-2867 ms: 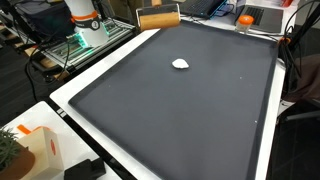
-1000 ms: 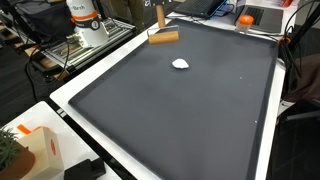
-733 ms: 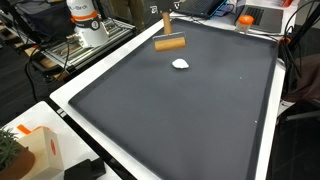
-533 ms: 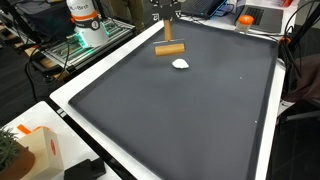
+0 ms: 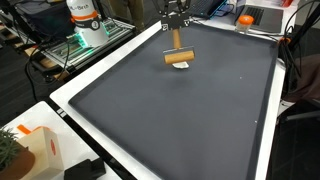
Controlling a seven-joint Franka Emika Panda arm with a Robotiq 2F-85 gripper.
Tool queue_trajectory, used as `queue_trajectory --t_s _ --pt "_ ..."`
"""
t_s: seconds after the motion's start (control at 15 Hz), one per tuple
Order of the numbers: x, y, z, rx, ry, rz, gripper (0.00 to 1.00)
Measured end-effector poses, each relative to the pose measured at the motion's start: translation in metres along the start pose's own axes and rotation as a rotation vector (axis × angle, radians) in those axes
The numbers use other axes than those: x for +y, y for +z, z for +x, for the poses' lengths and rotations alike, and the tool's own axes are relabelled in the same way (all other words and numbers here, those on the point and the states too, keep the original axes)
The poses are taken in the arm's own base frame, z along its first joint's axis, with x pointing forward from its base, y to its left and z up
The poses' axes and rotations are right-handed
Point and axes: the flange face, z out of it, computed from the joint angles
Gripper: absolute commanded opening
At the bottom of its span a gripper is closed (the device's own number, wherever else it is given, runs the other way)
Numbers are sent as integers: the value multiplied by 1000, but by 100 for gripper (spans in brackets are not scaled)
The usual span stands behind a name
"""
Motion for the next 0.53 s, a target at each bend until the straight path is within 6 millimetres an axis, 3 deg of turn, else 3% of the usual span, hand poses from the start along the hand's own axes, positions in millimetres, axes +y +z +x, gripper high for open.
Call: queue_trajectory --t_s 0.2,0.53 --pt "4 21 -8 -52 -17 -21 22" --pt "4 20 -10 -62 -64 -21 22"
